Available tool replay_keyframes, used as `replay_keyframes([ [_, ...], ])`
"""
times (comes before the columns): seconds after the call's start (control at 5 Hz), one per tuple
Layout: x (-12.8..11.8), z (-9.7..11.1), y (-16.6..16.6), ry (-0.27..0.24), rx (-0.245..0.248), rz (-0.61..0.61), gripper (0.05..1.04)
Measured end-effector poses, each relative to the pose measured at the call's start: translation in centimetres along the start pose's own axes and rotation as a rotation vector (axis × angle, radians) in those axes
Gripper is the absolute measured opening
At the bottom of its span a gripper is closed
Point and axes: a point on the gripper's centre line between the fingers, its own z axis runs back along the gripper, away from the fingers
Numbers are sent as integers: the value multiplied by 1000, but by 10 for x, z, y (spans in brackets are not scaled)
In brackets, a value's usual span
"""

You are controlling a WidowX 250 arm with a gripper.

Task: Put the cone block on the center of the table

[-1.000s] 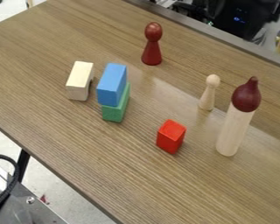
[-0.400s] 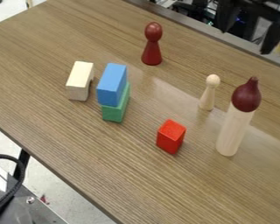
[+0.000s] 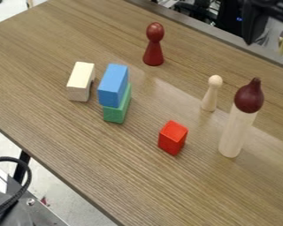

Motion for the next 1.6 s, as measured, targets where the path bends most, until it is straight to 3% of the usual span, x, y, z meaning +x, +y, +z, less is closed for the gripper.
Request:
replay_keyframes([
  [0.4,-22,-12,-6,27,16,-37,1000],
  [0.6,-21,-16,-6,11,41,-40,1000],
  [1.2,-17,-49,0,74,87,-26,974],
  [1.4,-20,-57,-1,103,76,-14,827],
  [1.6,-23,-58,-3,135,53,-8,587],
])
